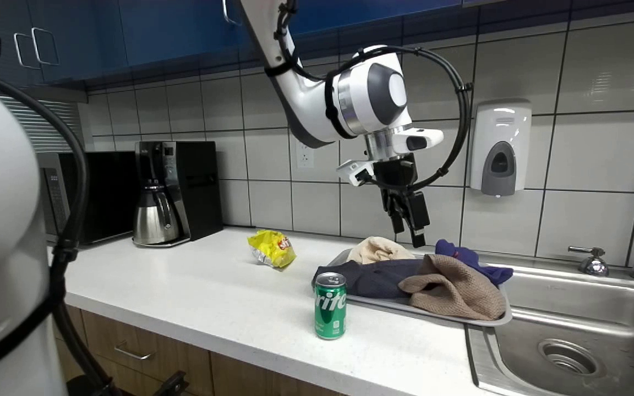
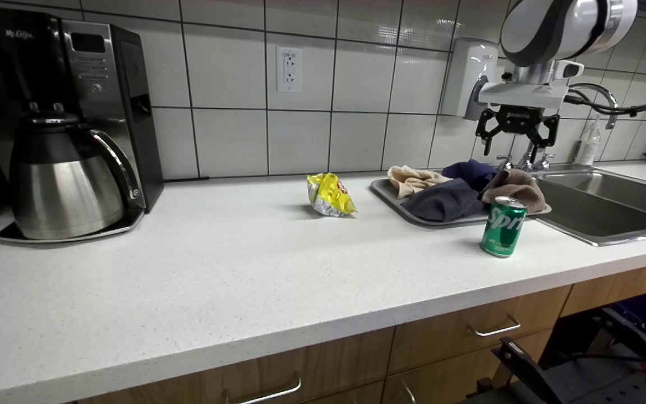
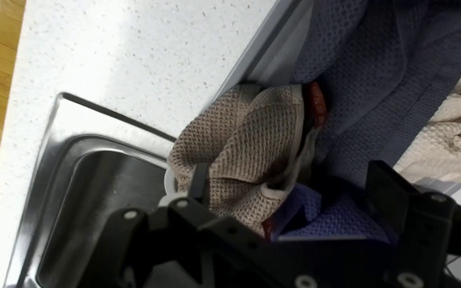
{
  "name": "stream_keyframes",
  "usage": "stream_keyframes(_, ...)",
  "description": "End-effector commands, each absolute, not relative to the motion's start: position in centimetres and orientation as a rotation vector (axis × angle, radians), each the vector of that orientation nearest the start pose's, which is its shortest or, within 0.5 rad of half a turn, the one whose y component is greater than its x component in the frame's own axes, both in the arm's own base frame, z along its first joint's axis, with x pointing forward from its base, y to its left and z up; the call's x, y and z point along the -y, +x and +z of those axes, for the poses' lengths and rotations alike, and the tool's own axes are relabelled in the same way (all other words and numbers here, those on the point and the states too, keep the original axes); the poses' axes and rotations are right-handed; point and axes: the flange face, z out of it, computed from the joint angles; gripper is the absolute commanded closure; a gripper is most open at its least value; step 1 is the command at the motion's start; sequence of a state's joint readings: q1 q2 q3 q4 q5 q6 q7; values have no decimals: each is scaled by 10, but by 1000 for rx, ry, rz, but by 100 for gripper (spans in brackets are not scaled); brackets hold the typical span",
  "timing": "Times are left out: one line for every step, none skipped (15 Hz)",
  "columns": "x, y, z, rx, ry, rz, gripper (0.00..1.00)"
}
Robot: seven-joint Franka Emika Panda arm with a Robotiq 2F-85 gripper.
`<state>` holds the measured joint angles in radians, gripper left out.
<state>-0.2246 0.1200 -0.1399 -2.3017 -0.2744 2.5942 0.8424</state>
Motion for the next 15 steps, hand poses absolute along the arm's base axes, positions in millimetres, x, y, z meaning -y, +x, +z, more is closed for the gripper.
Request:
stream_keyframes(202,531,297,-1618,-2857,-348,0)
stream_keyframes(206,534,292,-1630,-2857,-339,0)
stream_keyframes(210,538,288,-1639,-2857,-330,0)
stream_keyframes(214,541,283,-1649,-2857,-326,0)
stream_keyframes(218,544,279,-1660,-2855,-320,0)
stream_keyframes(221,547,275,-1672,-2855,-315,0)
stream_keyframes(225,549,271,-1685,-2852,-313,0)
stream_keyframes(230,551,268,-1700,-2848,-309,0)
stream_keyframes(234,552,265,-1712,-2845,-304,0)
stream_keyframes(238,553,262,-1729,-2839,-301,0)
stream_keyframes(243,553,259,-1745,-2831,-297,0)
stream_keyframes(247,554,257,-1761,-2824,-292,0)
stream_keyframes(251,553,254,-1780,-2817,-286,0)
stream_keyframes(255,553,252,-1793,-2813,-279,0)
stream_keyframes(258,553,249,-1806,-2809,-273,0)
